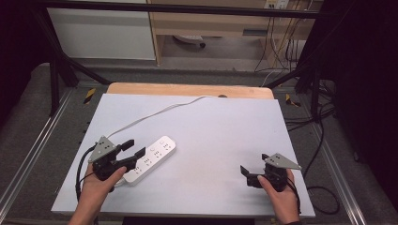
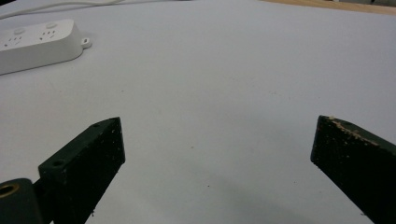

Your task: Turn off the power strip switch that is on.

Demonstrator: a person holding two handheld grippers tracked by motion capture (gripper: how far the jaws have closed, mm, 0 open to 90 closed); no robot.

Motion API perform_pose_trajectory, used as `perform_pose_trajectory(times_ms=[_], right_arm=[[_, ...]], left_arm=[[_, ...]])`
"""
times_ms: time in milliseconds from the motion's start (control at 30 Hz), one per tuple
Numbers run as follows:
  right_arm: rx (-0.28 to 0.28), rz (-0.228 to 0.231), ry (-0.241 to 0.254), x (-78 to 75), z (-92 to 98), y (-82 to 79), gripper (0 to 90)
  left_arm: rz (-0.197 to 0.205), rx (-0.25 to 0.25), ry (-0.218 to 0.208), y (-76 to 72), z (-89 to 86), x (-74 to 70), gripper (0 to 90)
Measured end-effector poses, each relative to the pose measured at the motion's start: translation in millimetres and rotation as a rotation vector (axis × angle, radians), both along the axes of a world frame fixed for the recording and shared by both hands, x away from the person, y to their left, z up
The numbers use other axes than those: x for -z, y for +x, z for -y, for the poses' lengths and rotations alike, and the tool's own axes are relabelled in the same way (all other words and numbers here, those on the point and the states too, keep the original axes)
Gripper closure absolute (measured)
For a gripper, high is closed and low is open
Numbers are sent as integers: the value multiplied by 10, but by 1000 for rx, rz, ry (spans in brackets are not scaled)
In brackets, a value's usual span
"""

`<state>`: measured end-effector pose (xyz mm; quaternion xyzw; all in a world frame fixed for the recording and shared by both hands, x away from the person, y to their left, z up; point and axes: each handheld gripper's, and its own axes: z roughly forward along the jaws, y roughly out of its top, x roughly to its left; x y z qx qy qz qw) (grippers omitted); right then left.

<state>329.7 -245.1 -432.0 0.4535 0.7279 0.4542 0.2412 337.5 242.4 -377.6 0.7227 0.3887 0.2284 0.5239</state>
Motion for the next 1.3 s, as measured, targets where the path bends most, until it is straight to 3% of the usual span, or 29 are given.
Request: perform_pose_trajectory(times_ms=[267,633,933,1300], right_arm=[[0,-5,-3,2,-2,0,35],[-5,-10,-4,4,-10,-3,38],[-10,-15,-5,2,-22,2,39],[-15,-22,-18,19,-44,16,39]], left_arm=[[-7,3,16,-1,2,35,525],[-6,28,35,-6,-11,64,711],[-41,24,27,29,-22,136,823],[-72,31,30,55,-25,198,891]])
